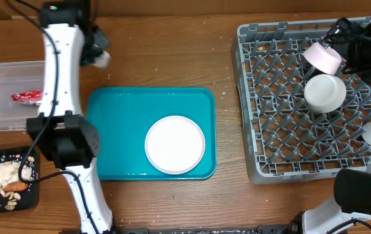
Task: Sort waste into correct bins and load items into the dishwasher
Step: 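Drop the white tissue into the clear plastic bin, then reach the right gripper to the white plate on the tray and grasp it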
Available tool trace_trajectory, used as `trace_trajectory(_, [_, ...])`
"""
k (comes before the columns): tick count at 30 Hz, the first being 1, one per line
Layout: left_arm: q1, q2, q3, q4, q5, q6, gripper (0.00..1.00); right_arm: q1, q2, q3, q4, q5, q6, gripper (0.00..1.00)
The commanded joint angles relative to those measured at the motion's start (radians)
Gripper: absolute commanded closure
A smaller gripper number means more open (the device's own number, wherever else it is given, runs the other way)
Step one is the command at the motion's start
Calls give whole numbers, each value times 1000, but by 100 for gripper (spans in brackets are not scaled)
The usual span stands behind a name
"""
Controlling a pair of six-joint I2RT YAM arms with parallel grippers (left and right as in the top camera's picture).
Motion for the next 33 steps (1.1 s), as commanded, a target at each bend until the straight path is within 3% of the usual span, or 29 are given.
trace_trajectory(1, [104, -22, 54, 36, -241, -7, 96, -3, -5, 2, 6, -2, 2, 0])
trace_trajectory(6, [255, -20, 53, 33, -344, -7, 96, -3, -5, 2, 6, -2, 2, 0])
trace_trajectory(8, [301, -18, 53, 11, -344, -13, 89, -3, -5, 2, 6, -2, 2, 0])
trace_trajectory(9, [320, -17, 53, 5, -342, -21, 81, -3, -5, 2, 6, -2, 2, 0])
trace_trajectory(10, [342, -17, 48, 0, -334, -34, 63, -3, -5, 2, 6, -2, 2, 0])
trace_trajectory(11, [362, -17, 42, 0, -312, -34, 51, -3, -5, 2, 6, -2, 2, 0])
trace_trajectory(12, [381, -16, 38, -1, -285, -33, 11, -3, -5, 2, 6, -2, 2, 0])
trace_trajectory(13, [391, -16, 34, -5, -269, -33, 0, -3, -5, 2, 6, -2, 2, 0])
trace_trajectory(22, [402, -26, 31, -127, -25, -26, 0, -3, -5, 2, 6, -2, 2, 0])
trace_trajectory(33, [389, -34, 31, -63, 1, -33, 0, -3, -5, 2, 6, -2, 2, 0])
